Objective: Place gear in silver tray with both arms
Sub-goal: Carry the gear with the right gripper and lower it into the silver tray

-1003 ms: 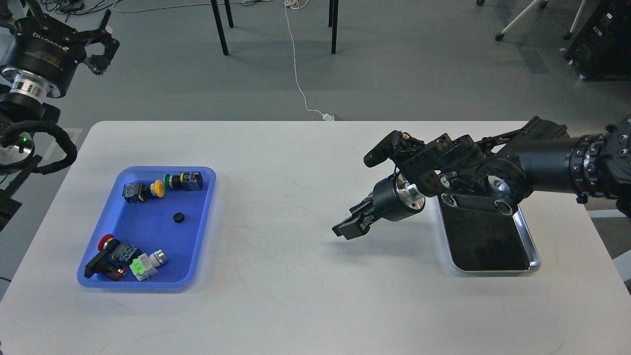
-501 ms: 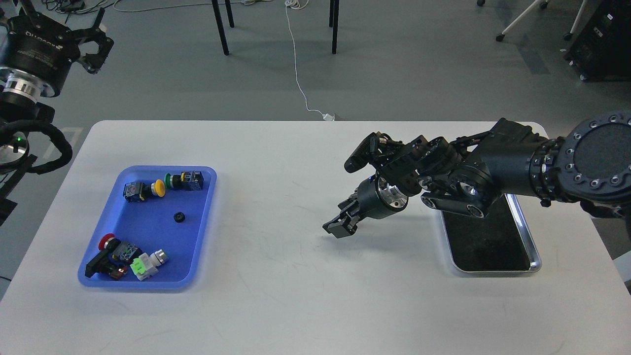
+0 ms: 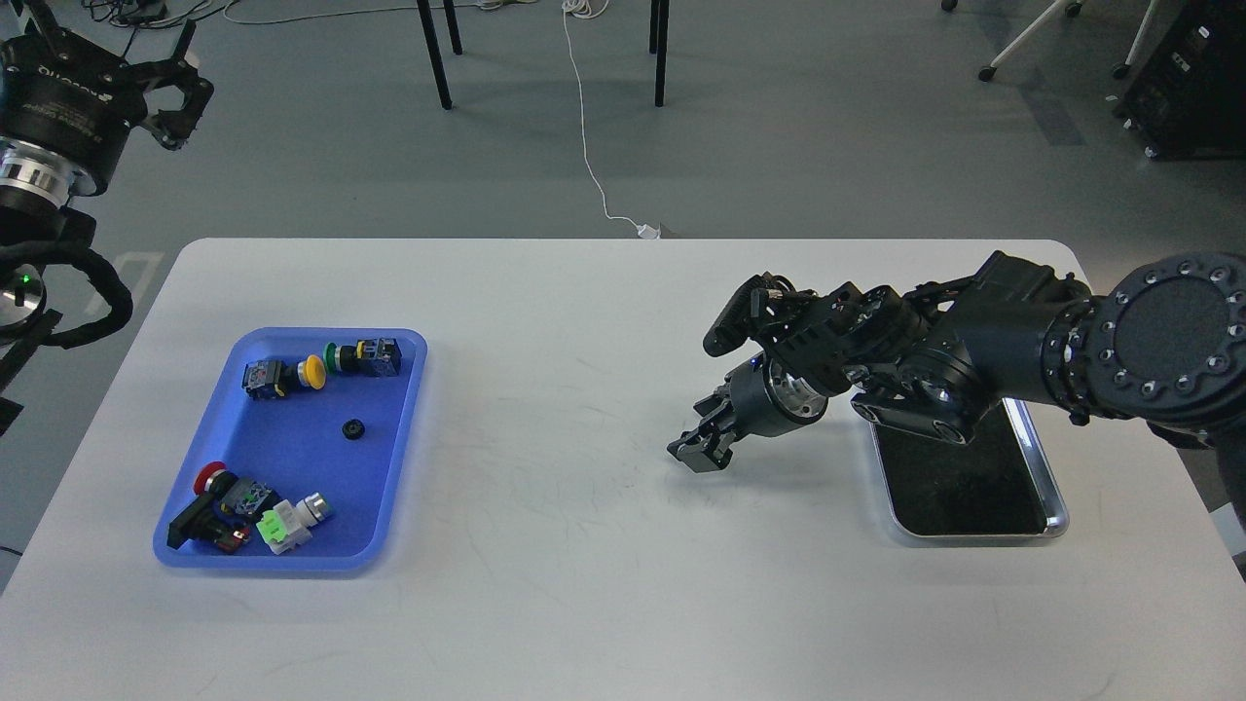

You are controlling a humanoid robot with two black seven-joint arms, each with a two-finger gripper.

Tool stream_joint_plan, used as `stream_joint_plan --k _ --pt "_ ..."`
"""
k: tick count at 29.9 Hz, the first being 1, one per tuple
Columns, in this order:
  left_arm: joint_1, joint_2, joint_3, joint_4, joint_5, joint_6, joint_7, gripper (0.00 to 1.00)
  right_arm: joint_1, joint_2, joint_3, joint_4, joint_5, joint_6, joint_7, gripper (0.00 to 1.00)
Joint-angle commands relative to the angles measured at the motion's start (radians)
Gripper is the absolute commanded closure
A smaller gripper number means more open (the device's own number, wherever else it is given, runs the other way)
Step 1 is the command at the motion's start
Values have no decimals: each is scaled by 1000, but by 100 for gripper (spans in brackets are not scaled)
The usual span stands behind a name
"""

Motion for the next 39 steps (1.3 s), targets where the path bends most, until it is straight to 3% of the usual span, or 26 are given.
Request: stream_joint_plan --k 1,5,11,21,29,35,39 --pt "2 -1 0 0 0 1 0 2 0 0 -3 3 -6 0 1 54" --pt "4 0 0 0 -2 0 0 2 -3 0 -11 4 -31 0 3 72" --pt "17 2 0 0 -2 0 -1 2 0 0 -14 4 -34 0 4 86" --pt "23 9 -12 0 -2 0 0 2 86 0 -2 15 -26 -5 7 95" --pt "22 22 -14 0 2 1 2 2 220 -310 -42 188 -156 -3 7 95" --pt "22 17 -12 -2 2 1 5 2 215 -581 -48 321 -289 -3 7 95" --pt "20 13 -11 -2 2 1 6 2 148 -696 -52 394 -292 -2 7 94"
